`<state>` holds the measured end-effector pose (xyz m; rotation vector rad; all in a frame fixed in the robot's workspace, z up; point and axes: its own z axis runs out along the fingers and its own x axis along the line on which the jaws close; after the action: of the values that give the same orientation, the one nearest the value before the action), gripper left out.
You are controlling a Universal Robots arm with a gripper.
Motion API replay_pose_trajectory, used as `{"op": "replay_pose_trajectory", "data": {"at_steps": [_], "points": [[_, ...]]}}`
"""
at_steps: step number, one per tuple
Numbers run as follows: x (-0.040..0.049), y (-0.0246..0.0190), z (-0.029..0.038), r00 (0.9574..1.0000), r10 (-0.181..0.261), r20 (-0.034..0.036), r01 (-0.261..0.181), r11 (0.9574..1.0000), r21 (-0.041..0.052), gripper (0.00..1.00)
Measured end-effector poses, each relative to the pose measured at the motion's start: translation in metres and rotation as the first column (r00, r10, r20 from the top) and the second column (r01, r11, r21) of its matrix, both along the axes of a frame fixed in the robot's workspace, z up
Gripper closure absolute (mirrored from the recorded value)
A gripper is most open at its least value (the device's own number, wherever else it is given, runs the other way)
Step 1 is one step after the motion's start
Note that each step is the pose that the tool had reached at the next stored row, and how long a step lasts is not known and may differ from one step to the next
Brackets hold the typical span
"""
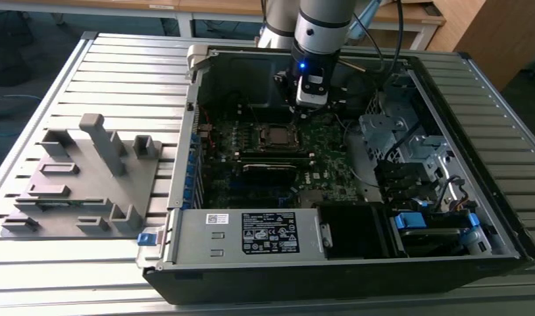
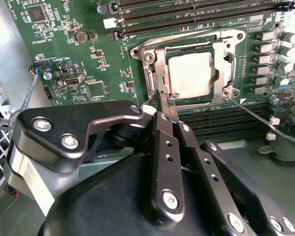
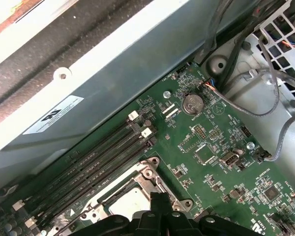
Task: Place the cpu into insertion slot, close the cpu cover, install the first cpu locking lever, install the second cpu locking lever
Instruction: 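Close the cpu cover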
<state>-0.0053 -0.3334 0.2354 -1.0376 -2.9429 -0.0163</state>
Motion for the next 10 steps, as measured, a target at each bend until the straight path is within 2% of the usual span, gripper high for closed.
{"op": "replay_pose_trajectory", "data": {"at_steps": [4, 10], "points": [[0.0, 0.0, 0.0, 0.9995, 0.032, 0.0, -0.032, 0.9995, 0.0002, 0.9], [0.0, 0.0, -0.0001, 0.9949, 0.101, 0.0, -0.101, 0.9949, 0.0009, 0.9]]}}
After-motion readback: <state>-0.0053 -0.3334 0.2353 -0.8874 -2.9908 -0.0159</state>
